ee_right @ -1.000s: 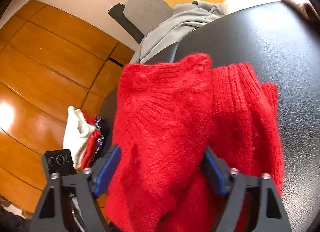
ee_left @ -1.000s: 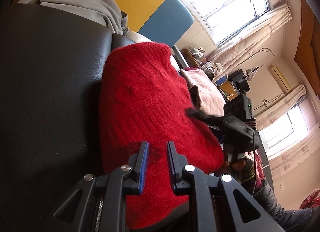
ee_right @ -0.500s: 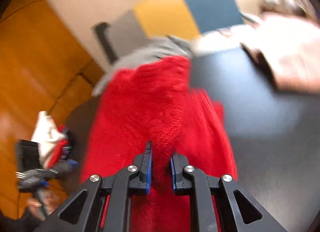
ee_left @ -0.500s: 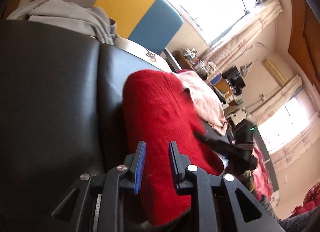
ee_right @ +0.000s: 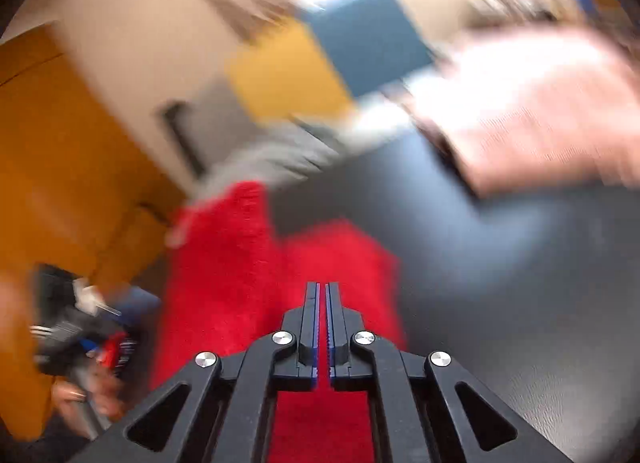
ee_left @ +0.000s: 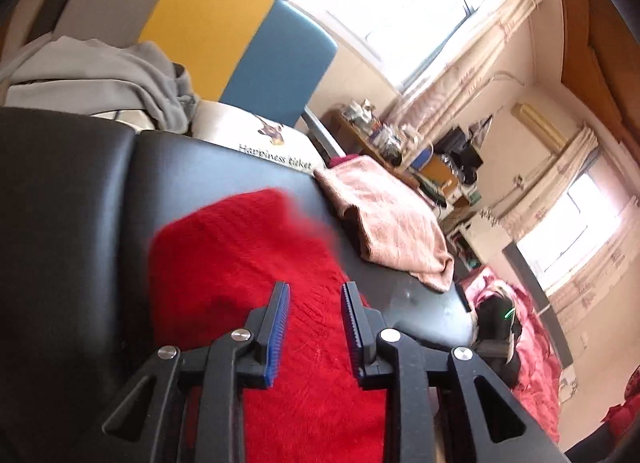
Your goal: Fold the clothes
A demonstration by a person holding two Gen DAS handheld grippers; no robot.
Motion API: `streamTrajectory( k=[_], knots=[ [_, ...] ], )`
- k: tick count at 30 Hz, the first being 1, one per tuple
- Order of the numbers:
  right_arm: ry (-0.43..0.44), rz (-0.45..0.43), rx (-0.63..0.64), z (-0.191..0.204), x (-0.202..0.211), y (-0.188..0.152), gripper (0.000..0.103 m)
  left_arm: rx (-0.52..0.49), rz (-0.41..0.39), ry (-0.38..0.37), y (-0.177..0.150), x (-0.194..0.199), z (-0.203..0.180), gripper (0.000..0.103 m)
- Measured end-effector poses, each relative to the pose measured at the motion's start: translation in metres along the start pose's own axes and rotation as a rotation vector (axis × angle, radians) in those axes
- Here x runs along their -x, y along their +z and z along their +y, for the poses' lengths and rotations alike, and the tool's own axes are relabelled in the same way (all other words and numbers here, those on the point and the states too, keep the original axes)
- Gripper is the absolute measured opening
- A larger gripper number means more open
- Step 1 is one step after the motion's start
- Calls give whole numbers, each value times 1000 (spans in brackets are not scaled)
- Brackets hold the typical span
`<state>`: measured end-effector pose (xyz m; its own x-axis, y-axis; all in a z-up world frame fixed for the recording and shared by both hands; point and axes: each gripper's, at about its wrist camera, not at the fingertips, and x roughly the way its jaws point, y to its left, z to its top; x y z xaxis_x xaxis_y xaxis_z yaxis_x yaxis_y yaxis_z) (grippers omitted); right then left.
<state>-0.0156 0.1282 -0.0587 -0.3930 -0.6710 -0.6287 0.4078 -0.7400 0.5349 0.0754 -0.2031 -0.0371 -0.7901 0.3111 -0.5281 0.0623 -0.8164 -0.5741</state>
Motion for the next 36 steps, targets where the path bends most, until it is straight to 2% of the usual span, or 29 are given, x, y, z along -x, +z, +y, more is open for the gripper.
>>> streamTrajectory(
  k=[2,4,5,7,8,9,10,11,12,15,18,19,20,22,25,26,29,31,33,36],
  knots=[
    [-25,45,-66,-25,-12,-21,3,-50,23,42,3,-15,-7,26],
    [61,-22,-104,-30,3,-28,3,-53,25,50,2,-18,-5,26],
    [108,-51,-90,-27,12,-26,7,-54,26,54,2,-19,-5,26],
    [205,-52,-43,-15,20,-18,8,-55,28,63,1,-21,-3,26],
    [254,-37,-14,-7,22,-14,26,-33,25,69,0,-19,2,26],
    [304,-22,15,1,23,-9,38,-13,22,74,-2,-16,6,26],
    [353,-7,44,8,24,-4,70,-1,19,77,-2,-14,10,26],
    [399,14,71,16,24,0,88,8,15,80,-2,-11,14,26],
    [436,56,90,21,16,3,89,4,13,87,-4,-7,16,26],
    [484,201,126,36,-18,5,89,-6,7,96,-7,2,18,26],
    [441,358,159,52,-62,0,83,-14,1,87,-7,10,18,26],
    [407,399,168,57,-75,-3,57,-17,-1,84,-6,12,17,26],
    [362,409,178,61,-82,-6,13,-20,-3,81,-6,15,17,26],
    [341,367,167,65,-75,-4,15,-26,-7,74,-5,20,17,26],
    [350,175,170,70,-24,9,14,-50,-23,53,-3,27,11,26],
    [322,121,155,62,-10,7,14,-61,-15,52,-2,19,7,27],
    [203,73,0,10,-6,-21,15,-92,8,49,1,-5,-6,28],
    [165,94,-112,-23,-21,-48,13,-113,24,47,3,-21,-14,28],
    [236,43,-189,-36,-17,-59,12,-134,39,45,5,-37,-23,28],
    [279,52,-209,-36,-23,-60,12,-165,62,41,8,-61,-35,28]
  ],
)
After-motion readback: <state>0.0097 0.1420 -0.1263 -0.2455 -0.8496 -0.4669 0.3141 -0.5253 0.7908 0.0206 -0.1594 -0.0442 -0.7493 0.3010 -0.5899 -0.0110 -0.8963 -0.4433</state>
